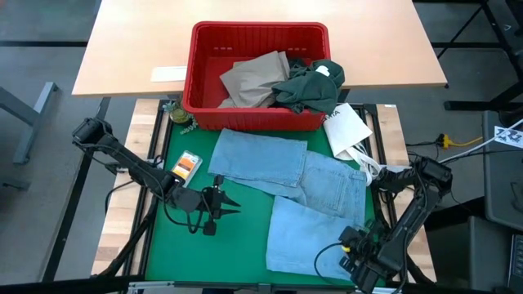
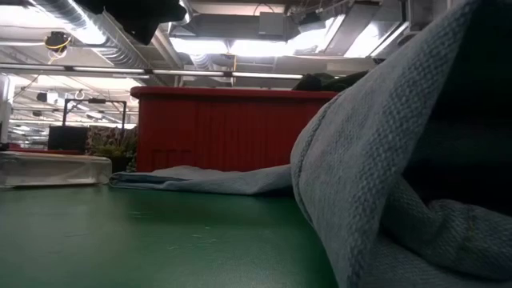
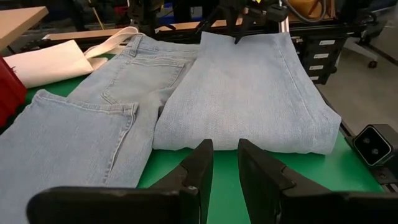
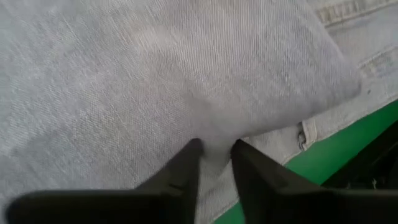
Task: Fold Laundry from Bin
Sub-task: Fold the blue pants
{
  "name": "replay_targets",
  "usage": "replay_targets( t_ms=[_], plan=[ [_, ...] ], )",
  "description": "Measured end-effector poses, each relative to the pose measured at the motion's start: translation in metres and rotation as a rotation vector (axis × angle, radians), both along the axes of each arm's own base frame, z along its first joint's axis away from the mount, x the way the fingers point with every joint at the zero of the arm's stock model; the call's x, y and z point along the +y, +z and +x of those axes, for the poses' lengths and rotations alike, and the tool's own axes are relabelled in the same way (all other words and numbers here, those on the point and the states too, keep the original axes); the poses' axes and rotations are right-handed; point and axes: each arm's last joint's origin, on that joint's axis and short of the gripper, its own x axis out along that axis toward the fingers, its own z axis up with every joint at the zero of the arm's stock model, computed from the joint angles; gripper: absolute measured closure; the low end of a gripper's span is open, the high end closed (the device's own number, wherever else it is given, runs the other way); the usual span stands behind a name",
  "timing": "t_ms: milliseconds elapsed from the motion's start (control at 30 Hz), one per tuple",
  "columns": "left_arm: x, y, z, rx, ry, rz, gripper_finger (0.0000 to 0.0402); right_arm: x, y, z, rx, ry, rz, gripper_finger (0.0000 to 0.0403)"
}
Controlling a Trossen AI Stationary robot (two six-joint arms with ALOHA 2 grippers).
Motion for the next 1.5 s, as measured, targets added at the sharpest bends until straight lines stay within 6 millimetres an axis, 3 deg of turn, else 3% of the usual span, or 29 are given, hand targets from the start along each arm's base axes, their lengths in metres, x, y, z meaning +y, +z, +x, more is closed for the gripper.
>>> replay_targets(
  t_ms=[67, 133, 300, 600, 967, 1333, 1500],
  plan=[
    [0.000, 0.000, 0.000, 0.000, 0.000, 0.000, 0.0331, 0.000, 0.000, 0.000, -0.004, 0.016, -0.003, 0.0376],
    [0.000, 0.000, 0.000, 0.000, 0.000, 0.000, 0.0331, 0.000, 0.000, 0.000, -0.002, 0.026, -0.004, 0.0393],
    [0.000, 0.000, 0.000, 0.000, 0.000, 0.000, 0.0331, 0.002, 0.009, -0.001, 0.065, 0.015, 0.016, 0.0382],
    [0.000, 0.000, 0.000, 0.000, 0.000, 0.000, 0.0331, -0.003, 0.060, -0.006, 0.184, -0.002, -0.079, 0.0394],
    [0.000, 0.001, 0.000, -0.005, 0.013, -0.035, 0.0331, -0.004, 0.038, -0.009, 0.262, 0.031, -0.040, 0.0390],
    [-0.001, 0.002, 0.001, -0.015, 0.003, -0.046, 0.0331, -0.003, 0.036, -0.009, 0.264, 0.033, -0.025, 0.0387],
    [-0.002, 0.002, 0.001, -0.007, -0.030, -0.059, 0.0326, -0.003, 0.036, -0.009, 0.267, 0.031, -0.019, 0.0348]
  ],
)
